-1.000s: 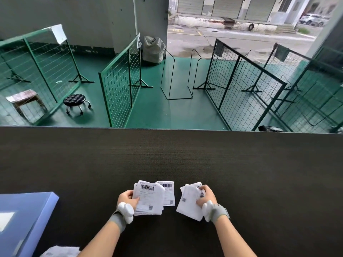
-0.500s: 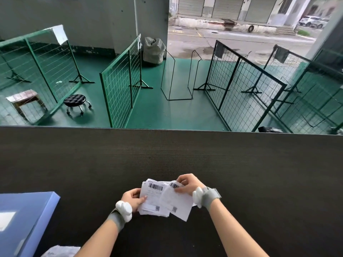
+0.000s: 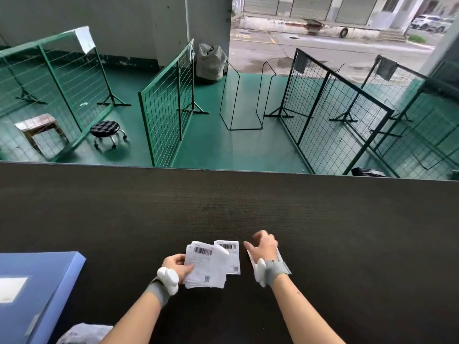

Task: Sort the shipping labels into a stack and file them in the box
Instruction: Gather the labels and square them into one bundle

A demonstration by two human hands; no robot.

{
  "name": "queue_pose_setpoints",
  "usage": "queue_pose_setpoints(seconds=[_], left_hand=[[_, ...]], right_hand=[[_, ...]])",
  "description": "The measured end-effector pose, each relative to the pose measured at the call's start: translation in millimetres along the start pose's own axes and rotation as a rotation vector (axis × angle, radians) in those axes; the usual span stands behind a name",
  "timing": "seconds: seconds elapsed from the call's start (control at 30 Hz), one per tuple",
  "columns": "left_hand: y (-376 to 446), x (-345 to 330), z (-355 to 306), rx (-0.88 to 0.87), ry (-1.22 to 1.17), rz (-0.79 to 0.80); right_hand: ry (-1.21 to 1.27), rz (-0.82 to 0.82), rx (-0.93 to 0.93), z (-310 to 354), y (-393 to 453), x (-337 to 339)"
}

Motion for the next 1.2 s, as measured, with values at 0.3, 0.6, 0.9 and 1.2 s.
queue_pose_setpoints(seconds=[0.3,0.6,0.9,1.2], left_hand=[[7,7,8,0.055,0.085,-0.125],[7,0,15,0.07,0.065,-0.071],[-1,-18,6,0.011,-0.098,0.095],[-3,-3,7,0.01,-0.046,0.051]], right_hand=[[-0.251,0.085,-0.357,-94,-6,12],[0.423,0.025,-0.135,-77,4,12],[0.234,0.415,0.278,56,-25,-44],[0.197,0.264,0.228,62,-27,-70]])
Point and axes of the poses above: each hand's wrist, its own y-axis towards the middle knuckle, its own x-axis out of the back of the hand, z = x × y, the point moved 10 cm from there along y, towards the middle knuckle, and after that the axes turned 6 degrees about z, right-handed, at the moved point
